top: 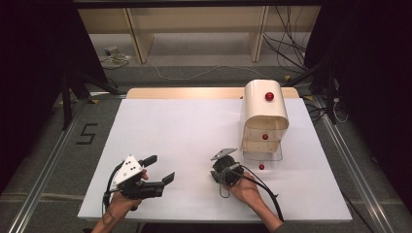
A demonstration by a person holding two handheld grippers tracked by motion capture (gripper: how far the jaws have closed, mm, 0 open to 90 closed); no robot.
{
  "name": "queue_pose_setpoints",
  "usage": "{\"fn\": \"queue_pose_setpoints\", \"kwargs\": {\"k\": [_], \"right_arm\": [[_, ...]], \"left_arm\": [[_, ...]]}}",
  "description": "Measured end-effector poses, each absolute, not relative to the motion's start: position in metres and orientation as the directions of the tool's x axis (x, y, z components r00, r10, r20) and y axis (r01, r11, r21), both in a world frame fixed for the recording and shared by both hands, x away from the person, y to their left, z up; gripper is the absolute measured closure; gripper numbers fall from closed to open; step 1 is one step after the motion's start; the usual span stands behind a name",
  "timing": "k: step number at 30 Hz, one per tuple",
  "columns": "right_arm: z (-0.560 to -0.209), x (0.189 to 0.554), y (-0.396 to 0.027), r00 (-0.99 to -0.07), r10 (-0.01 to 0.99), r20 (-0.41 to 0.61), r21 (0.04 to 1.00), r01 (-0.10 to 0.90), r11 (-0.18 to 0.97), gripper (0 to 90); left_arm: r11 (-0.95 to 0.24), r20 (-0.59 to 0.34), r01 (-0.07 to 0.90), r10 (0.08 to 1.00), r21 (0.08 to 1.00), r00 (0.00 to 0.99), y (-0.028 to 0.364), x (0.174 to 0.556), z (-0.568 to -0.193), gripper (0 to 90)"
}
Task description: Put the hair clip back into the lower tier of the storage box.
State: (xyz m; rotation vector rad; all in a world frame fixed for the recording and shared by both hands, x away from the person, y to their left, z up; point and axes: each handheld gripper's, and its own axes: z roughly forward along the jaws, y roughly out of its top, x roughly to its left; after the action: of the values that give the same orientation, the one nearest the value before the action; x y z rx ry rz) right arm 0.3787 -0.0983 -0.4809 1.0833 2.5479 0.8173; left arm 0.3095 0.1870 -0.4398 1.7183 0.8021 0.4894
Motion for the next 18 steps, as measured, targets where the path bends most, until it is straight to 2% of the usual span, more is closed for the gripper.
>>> {"fn": "queue_pose_setpoints", "kwargs": {"k": [18], "right_arm": [[-0.4763, 0.3773, -0.1006, -0.702, 0.712, -0.007, 0.604, 0.564, 0.563, 79.2]], "left_arm": [[-0.147, -0.076, 0.263, 0.728, 0.954, 0.681, 0.1876, 0.3096, -0.4397, 14.4]]}}
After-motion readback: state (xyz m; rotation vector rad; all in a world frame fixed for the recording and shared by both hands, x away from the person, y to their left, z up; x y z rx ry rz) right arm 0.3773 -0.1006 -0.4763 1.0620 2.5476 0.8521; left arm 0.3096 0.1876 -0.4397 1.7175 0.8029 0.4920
